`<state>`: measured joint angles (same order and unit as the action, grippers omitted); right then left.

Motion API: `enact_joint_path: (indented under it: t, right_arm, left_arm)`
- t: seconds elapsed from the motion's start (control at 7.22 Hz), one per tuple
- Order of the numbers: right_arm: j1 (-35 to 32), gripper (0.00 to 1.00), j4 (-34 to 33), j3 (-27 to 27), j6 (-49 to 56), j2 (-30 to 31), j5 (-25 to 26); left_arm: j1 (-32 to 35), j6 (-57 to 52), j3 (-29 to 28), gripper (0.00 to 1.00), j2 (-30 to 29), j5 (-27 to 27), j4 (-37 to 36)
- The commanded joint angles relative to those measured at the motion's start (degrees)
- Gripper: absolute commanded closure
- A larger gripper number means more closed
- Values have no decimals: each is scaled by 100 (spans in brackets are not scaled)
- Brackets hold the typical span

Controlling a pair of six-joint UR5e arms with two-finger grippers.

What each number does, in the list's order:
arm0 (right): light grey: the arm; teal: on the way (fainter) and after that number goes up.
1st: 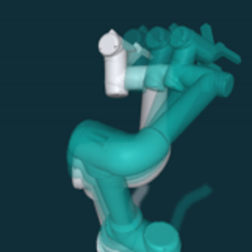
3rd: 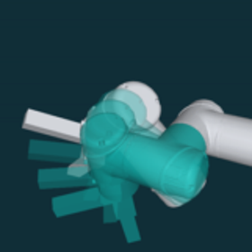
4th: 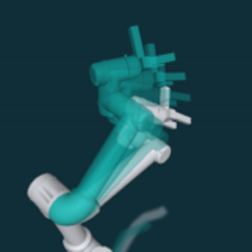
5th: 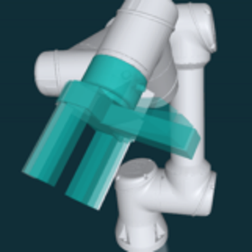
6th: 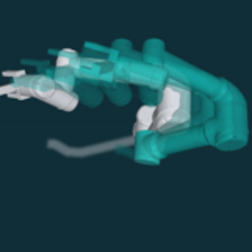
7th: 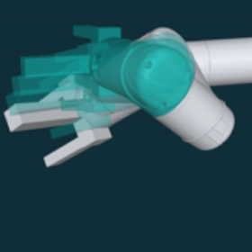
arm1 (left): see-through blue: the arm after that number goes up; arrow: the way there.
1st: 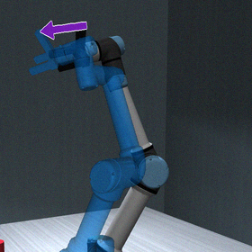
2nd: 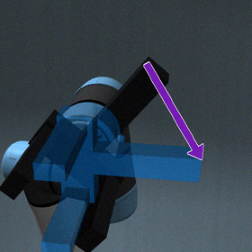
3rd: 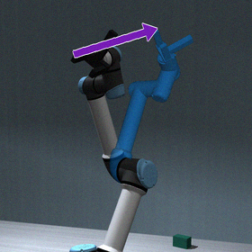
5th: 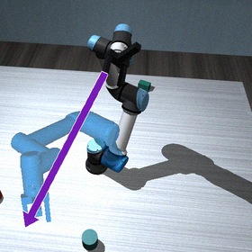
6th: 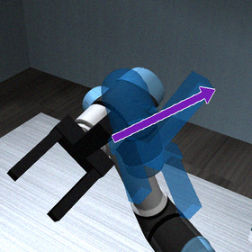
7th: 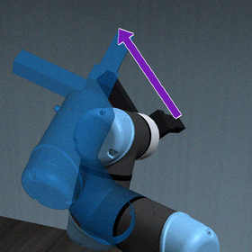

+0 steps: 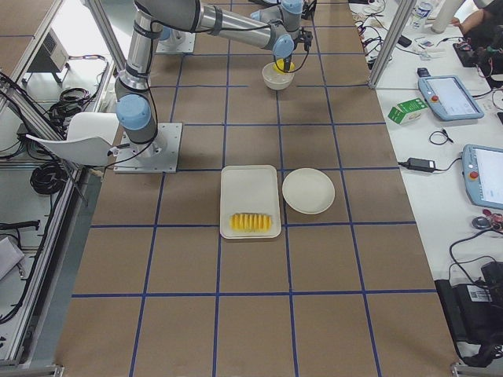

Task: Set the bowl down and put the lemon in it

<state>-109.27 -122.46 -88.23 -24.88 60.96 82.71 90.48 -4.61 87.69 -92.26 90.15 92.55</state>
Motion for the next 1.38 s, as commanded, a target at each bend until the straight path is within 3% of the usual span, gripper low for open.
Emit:
enact_joint_path:
  t: [0.0, 0.28, 0.69, 0.83, 1.11, 1.25]
  right_arm:
    - [-51, 91, 11, -263, -8, 38, -9]
    - [-51, 66, -15, -344, -8, 4, 17]
    - [-51, 10, -24, -344, -113, 21, 96]
    - [-51, 0, -76, -344, -113, 30, 114]
    - [19, 0, 19, -213, -96, 187, 149]
    - [115, 0, 229, -238, 17, 545, 463]
  left_arm:
    - [-110, 3, -76, 3, 7, -468, 9]
    - [-145, -14, -111, 0, 68, -220, 17]
    - [-154, -5, -120, 0, 103, -173, 17]
    - [-145, -5, -120, 0, 103, -182, 9]
    - [-145, -5, -120, 0, 121, -113, 9]
    - [-154, -5, -138, 0, 147, -103, 0]
